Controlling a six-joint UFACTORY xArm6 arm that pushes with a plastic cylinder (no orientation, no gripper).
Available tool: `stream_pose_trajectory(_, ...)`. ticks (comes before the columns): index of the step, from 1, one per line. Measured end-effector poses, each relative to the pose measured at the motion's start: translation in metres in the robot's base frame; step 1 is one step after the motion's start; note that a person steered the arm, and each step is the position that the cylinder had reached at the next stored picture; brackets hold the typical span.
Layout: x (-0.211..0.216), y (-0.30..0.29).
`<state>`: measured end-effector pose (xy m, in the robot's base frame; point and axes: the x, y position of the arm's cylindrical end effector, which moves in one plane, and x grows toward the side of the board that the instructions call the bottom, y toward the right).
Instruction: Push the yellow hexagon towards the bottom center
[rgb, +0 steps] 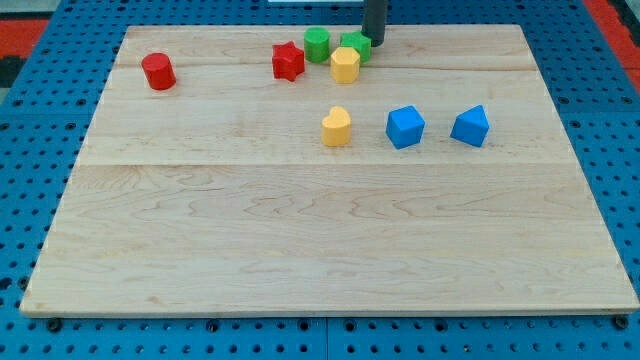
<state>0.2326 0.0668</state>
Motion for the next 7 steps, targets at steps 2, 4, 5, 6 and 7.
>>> stream_pose_trajectory(2,0.072,-0.024)
stream_pose_trajectory(4,0.1,-0.027)
stream_pose_trajectory(5,0.072,0.0)
stream_pose_trajectory(6,0.07,-0.05)
stream_pose_trajectory(7,0.074,-0.106)
